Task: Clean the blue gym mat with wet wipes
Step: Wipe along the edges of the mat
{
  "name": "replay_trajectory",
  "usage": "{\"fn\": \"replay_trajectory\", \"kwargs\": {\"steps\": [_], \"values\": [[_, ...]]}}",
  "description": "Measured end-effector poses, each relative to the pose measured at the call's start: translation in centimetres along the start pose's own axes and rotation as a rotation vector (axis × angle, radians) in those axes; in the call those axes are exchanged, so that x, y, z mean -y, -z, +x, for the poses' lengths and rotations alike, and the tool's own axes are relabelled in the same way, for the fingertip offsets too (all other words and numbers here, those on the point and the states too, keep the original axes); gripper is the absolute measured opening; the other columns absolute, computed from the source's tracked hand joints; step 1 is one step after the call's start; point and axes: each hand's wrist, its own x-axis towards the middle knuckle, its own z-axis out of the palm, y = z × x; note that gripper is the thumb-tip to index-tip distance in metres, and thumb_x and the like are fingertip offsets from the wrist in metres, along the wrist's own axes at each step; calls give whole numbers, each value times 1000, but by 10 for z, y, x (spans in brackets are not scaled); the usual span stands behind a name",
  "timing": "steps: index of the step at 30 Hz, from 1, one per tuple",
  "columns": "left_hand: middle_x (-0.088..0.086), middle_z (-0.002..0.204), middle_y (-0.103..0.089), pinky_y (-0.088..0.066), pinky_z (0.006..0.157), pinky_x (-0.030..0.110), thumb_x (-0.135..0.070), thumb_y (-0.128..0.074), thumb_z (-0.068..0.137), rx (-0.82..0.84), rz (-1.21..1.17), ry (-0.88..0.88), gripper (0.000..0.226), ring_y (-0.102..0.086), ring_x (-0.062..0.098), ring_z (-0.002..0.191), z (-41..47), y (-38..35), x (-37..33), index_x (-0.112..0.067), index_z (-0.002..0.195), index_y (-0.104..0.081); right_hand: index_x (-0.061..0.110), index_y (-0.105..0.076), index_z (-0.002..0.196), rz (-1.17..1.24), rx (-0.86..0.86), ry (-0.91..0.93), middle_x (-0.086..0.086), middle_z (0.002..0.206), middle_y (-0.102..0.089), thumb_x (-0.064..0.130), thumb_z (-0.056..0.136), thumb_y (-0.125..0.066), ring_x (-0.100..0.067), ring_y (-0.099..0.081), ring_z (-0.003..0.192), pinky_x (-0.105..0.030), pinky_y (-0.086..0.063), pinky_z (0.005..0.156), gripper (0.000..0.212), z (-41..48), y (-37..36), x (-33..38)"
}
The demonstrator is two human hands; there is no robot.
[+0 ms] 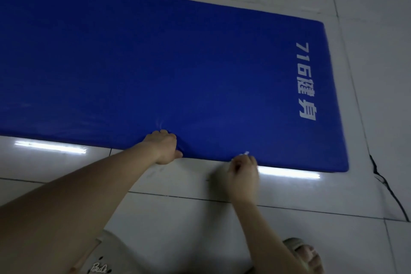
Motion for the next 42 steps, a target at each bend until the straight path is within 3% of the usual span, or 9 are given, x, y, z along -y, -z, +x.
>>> {"fn": "replay_trajectory", "kwargs": {"steps": [5, 9, 14, 19, 24, 27, 31, 37, 42], "values": [[12, 140, -45, -43, 102, 43, -58, -46, 99, 18, 7, 9, 60, -48, 31, 121, 1, 1, -1, -13, 139, -45, 5, -61, 91, -3, 247, 299, -10, 104, -58, 6, 98, -50, -22, -56, 76, -34, -52, 73, 14, -23, -59, 76], [13, 142, -44, -43, 103, 43, -57, -46, 100, 18, 5, 14, 61, -47, 32, 123, 1, 3, -2, -13, 142, -44, 6, -61, 104, -185, 203, 398, -9, 102, -57, 15, 100, -51, -23, -58, 77, -31, -42, 62, 14, 1, -51, 72], [9, 141, -44, -43, 105, 41, -58, -47, 99, 9, -9, -4, 61, -46, 29, 123, 0, 1, 0, -16, 143, -44, 10, -59, 109, -277, 16, 150, -5, 100, -59, 23, 100, -53, -21, -59, 77, -28, -38, 63, 18, 28, 8, -15], [9, 141, -44, -42, 105, 40, -58, -46, 99, -5, -5, -7, 61, -47, 29, 123, 0, -1, -1, -16, 144, -44, 15, -58, 88, -124, -137, -156, -6, 99, -61, 28, 98, -55, -10, -51, 70, -25, -39, 62, 16, 33, 42, -51], [10, 139, -45, -42, 102, 39, -59, -47, 99, 2, 10, 2, 60, -47, 29, 122, 0, 1, -1, -16, 140, -45, 9, -65, 98, -30, 126, 130, -10, 112, -59, 13, 95, -60, -24, -61, 92, -28, -48, 81, 7, 2, -21, 29], [11, 136, -47, -45, 100, 42, -60, -48, 98, 15, 19, 13, 60, -50, 30, 118, 1, 3, -1, -14, 136, -47, 8, -60, 91, -73, 246, 305, -9, 102, -57, 12, 96, -56, -22, -57, 77, -37, -53, 69, 7, -15, -56, 75], [11, 138, -46, -46, 97, 40, -59, -48, 98, 25, 21, 16, 58, -50, 29, 117, 2, 5, -2, -15, 137, -47, 10, -59, 98, -247, 224, 423, -6, 98, -58, 17, 97, -53, -23, -59, 77, -31, -42, 59, 9, 0, -48, 70], [8, 141, -44, -44, 100, 37, -59, -46, 99, 18, 12, 7, 61, -47, 27, 122, 1, 2, -2, -18, 144, -43, 15, -58, 94, -317, 3, 97, -2, 94, -60, 21, 95, -54, -21, -60, 76, -32, -47, 63, 8, 34, 32, -29], [8, 139, -45, -44, 101, 36, -58, -46, 99, 13, 19, 6, 59, -48, 26, 122, 0, 2, -4, -17, 142, -45, 16, -59, 88, -192, -74, -73, 0, 90, -59, 24, 95, -59, -9, -43, 63, -25, -31, 55, 11, 31, 35, -37]]}}
